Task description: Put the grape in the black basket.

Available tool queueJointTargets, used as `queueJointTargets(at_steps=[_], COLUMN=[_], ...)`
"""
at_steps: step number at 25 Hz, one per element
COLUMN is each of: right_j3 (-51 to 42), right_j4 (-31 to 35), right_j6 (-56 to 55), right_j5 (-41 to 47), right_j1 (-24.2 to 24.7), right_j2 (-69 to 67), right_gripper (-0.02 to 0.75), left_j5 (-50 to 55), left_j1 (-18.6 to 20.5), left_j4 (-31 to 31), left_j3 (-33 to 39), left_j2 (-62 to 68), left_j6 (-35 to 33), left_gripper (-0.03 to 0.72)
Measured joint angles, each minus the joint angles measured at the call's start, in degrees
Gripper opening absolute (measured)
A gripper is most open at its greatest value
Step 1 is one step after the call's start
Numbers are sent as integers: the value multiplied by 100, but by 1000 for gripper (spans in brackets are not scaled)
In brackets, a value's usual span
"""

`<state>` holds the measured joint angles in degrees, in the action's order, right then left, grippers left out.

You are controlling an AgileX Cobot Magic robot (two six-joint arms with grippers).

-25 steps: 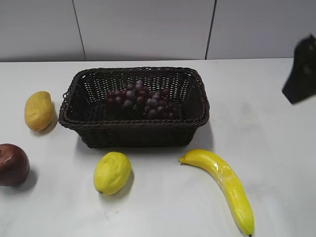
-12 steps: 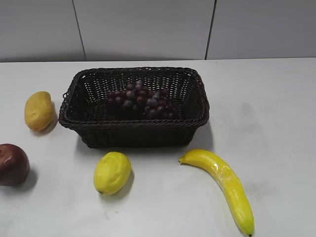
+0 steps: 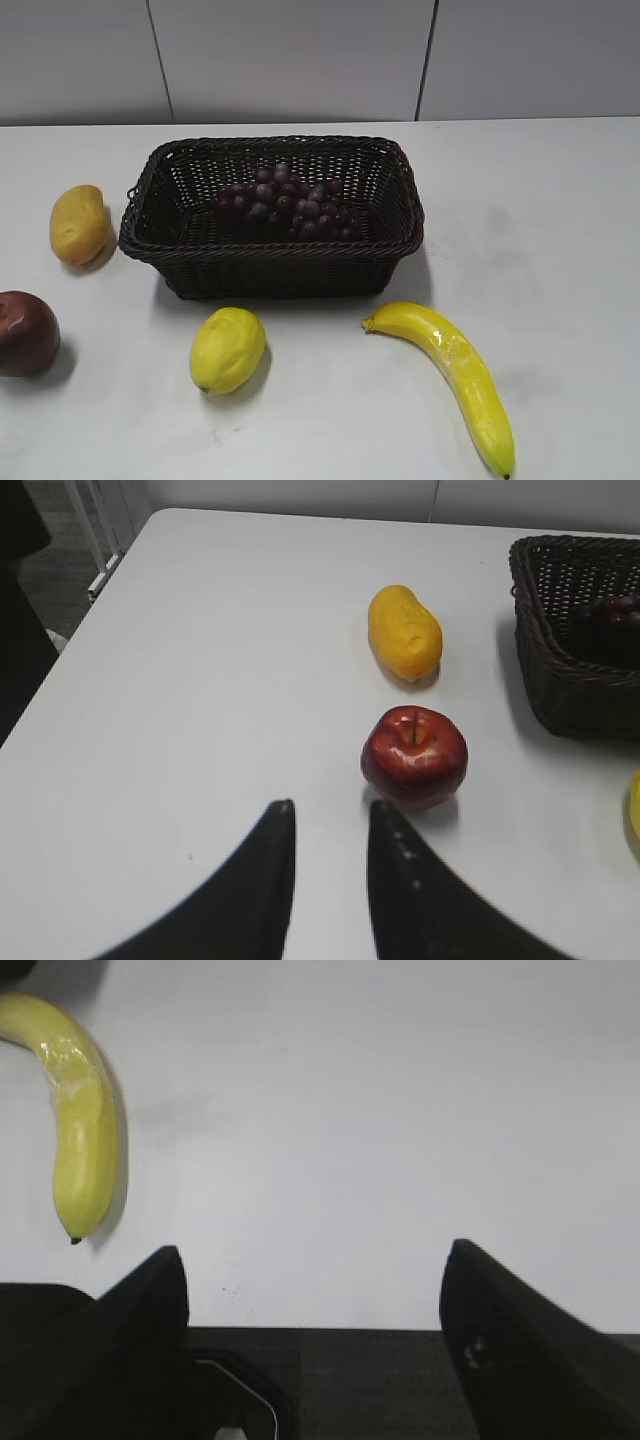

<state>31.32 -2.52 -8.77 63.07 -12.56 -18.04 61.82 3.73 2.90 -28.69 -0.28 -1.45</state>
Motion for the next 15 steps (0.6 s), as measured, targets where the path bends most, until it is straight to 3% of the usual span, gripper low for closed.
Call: queueJointTargets(at_steps=[7, 15], right_j3=[-232, -274], right_j4=[-16, -14], right_j6=[11, 370], right_j5=[-202, -295], right_j1=[359, 990], right_j2=[1330, 1814], right_gripper=[593, 593], left_j5=[0, 0], left_j1=[0, 0], left_j4=[0, 0], left_j3=[0, 0], left_j2=[0, 0], left_j6=[0, 0], left_gripper=[228, 228])
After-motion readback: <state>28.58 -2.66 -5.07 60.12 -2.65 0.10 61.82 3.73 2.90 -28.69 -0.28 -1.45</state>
